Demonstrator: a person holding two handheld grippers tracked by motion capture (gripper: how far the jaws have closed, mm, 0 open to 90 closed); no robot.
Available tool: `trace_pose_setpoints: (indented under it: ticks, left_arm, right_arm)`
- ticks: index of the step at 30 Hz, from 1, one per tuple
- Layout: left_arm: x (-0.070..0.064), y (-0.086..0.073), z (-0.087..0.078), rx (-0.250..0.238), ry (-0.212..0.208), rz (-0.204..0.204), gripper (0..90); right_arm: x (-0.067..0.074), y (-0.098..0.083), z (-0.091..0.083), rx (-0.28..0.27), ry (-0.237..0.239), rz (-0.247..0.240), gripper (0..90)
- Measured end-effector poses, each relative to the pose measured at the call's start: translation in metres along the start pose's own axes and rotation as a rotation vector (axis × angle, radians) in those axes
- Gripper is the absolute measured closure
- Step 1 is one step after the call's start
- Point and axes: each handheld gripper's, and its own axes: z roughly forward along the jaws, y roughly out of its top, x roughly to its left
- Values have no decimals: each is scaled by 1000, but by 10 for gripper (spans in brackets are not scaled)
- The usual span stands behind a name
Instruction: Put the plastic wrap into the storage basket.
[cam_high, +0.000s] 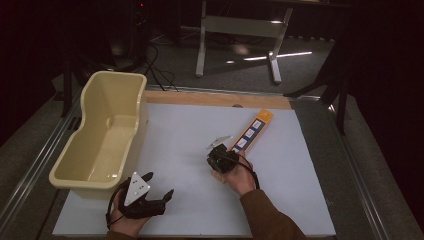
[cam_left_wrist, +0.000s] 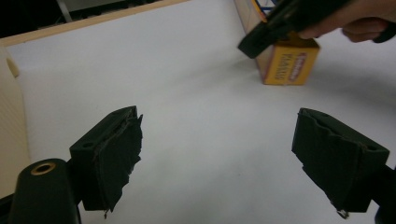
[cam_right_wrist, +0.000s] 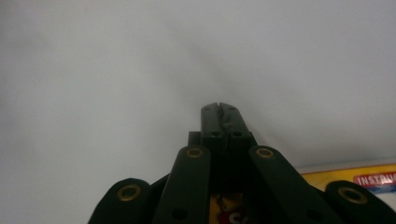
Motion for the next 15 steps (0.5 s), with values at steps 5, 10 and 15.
trace_pose_setpoints:
  ticks: [5,10,15]
  left_arm:
    - [-1,0,0,-1,-1,3,158]
    - [0,0,0,-2,1,2,159]
    - [0,0,1,-2,-1,0,160]
  right_arm:
    - [-2,-27,-19,-8,12,24,897]
    - [-8,-49,-35,-12,15,37,897]
    - [-22,-87,-62,-7,4,78,897]
